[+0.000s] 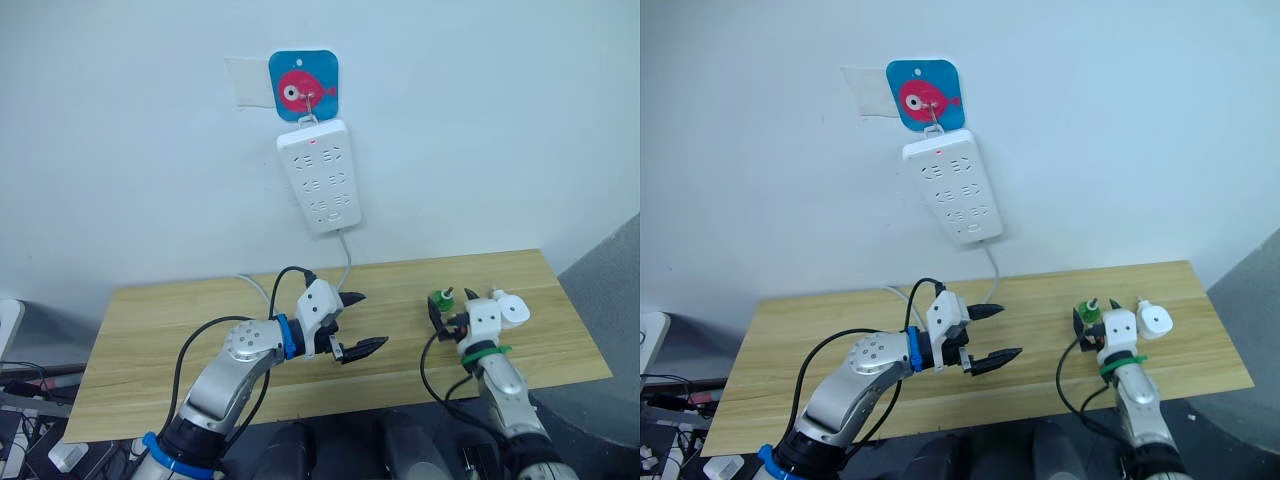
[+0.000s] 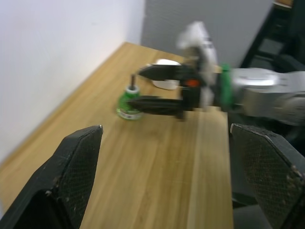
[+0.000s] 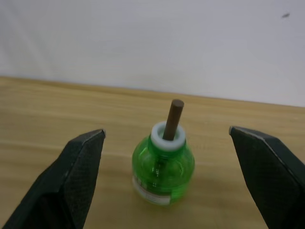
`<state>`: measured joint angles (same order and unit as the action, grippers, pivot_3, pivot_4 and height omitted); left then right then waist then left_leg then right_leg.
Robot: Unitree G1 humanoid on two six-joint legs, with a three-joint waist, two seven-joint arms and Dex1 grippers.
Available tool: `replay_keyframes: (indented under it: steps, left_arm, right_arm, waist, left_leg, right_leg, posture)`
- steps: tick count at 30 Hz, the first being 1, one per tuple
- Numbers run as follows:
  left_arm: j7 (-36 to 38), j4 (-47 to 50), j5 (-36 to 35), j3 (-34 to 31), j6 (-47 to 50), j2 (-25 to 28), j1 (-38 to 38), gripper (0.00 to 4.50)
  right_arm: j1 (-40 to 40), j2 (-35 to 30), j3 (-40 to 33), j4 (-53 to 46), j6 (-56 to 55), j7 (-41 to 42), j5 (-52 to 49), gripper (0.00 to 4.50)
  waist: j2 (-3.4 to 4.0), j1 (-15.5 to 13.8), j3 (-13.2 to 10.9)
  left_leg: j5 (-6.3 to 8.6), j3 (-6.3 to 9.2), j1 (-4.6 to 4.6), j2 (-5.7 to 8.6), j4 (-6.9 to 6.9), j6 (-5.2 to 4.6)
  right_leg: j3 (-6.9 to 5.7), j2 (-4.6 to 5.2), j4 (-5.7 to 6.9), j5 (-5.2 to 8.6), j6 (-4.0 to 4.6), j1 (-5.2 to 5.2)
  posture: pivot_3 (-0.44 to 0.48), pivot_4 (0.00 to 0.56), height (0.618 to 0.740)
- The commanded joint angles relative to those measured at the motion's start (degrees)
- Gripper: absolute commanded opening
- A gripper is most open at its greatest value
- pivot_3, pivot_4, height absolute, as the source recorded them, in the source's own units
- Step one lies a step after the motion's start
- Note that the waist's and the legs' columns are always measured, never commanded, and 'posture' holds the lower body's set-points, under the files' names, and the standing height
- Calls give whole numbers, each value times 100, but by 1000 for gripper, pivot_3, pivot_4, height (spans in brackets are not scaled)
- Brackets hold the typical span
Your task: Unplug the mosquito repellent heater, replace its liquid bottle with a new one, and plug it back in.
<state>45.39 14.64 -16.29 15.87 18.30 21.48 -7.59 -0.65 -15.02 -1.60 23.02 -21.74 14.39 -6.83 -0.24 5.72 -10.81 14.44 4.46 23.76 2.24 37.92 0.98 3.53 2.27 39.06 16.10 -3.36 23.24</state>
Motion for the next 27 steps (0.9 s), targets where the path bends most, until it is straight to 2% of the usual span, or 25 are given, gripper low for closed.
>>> replay_keyframes:
  steps: [1,3,6,8,11,14,17,21,27]
  left_arm:
    - [-279,651,-246,-433,-162,-38,493,4500]
    - [-492,947,-403,-745,-381,-178,962,4500]
    - [-1007,1120,-91,-1082,-418,-171,1519,4500]
    - [-1312,1156,-19,-1335,-659,-294,1883,4500]
    - [-1944,1268,190,-1610,-1116,-694,2633,4500]
    - [-2579,1244,479,-1741,-1427,-1136,3080,4500]
    - [-2985,797,698,-1814,-1781,-1491,3268,4500]
    - [-3135,206,829,-1821,-2130,-1637,3202,4500]
    - [-2970,-1246,666,-1867,-2540,-1777,2394,4500]
  right_arm:
    - [613,-263,93,-1882,911,222,-42,4456]
    - [828,-501,185,-2870,1557,366,-13,4456]
    - [654,-671,402,-3681,2395,776,-393,4456]
    - [449,-751,593,-3985,2858,1175,-723,4456]
    - [-48,-1069,1072,-4251,3353,2110,-1015,4456]
    - [-470,-1281,1334,-4317,3681,2743,-1265,4456]
    - [-801,-1379,1507,-4185,3810,3340,-1471,4456]
    - [-978,-1468,1657,-4018,3783,3841,-1475,4456]
    - [-1382,-1249,1800,-3580,3704,4036,-1277,4456]
  waist:
    - [11,-40,44]
    - [14,-60,85]
    - [-1,-114,130]
    - [-12,-151,150]
    - [-20,-293,152]
    - [-38,-418,142]
    - [-78,-550,117]
    - [-94,-574,102]
    - [-102,-570,13]
  left_leg:
    - [0,0,-1,0,1,0]
    - [2,-4,-7,-2,-4,-2]
    - [4,-7,-16,-5,-2,-3]
    - [4,-3,-35,-12,-4,-3]
    - [22,4,-113,-14,-17,-10]
    - [26,-4,-114,-2,-8,-13]
    - [27,17,-109,0,1,-14]
    - [31,18,-117,0,0,-18]
    - [31,37,-114,0,1,-18]
  right_leg:
    - [1,0,1,0,0,0]
    - [9,4,0,0,0,0]
    - [9,8,-1,1,0,-7]
    - [7,3,0,1,1,-26]
    - [-1,-1,-20,18,10,-116]
    - [-11,-1,-22,21,4,-120]
    - [-14,4,-24,20,2,-128]
    - [-45,5,-43,20,2,-147]
    - [-88,39,-40,18,7,-148]
  posture:
    - [-74,138,740]
    - [-60,135,740]
    - [-39,132,740]
    - [-13,129,740]
    - [20,139,740]
    - [39,162,740]
    - [49,191,740]
    - [56,204,740]
    - [33,230,740]
